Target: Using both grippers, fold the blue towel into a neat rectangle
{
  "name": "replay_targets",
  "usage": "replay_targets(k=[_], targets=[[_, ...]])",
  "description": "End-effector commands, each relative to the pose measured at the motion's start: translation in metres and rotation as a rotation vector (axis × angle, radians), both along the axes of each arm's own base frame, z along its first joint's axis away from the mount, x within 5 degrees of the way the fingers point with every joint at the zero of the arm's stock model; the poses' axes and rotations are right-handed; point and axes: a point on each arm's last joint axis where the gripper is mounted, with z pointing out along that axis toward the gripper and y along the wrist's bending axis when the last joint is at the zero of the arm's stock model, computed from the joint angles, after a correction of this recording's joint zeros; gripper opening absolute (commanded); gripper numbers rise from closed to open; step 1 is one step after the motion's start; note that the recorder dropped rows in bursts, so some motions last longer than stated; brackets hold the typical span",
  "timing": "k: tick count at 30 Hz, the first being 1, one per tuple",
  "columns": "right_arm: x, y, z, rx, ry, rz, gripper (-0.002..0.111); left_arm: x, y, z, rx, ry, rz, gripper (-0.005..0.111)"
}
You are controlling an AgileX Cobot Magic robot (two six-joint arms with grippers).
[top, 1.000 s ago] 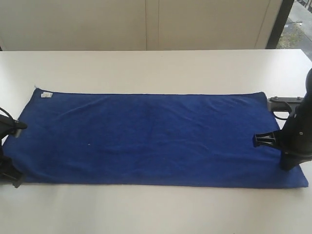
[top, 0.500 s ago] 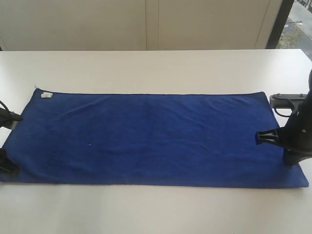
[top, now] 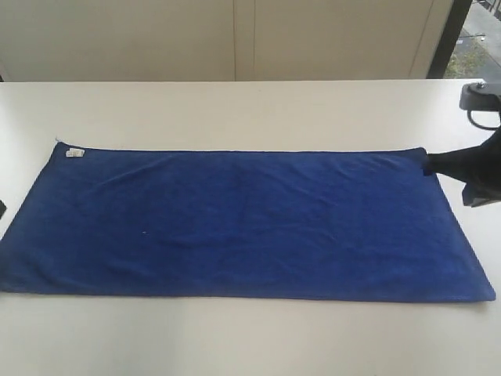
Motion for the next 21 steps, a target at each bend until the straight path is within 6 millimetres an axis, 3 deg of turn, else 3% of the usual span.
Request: replay_targets(k=[1,10,16,21], targets=[[-0.007,-0.001,0.024,-0.025,-0.106,0.015,0.0,-0.004,0.013,0.011,-0.126,-0.059,0.085,0.0],[-0.03,0.002,0.07,-0.057,-0.284,0.025,0.0,-0.006,0.008,0.019,-0.537,-0.071,-0.058,0.0],[-0.044,0.004,0.09,-0.08,-0.363,0.041,0.0,-0.02,0.007,0.025,-0.54,-0.148,-0.049,0.0],[-0.046,0.004,0.083,-0.077,-0.349,0.042,0.0,-0.054,0.001,0.036,-0.529,-0.232,-0.072,0.0]])
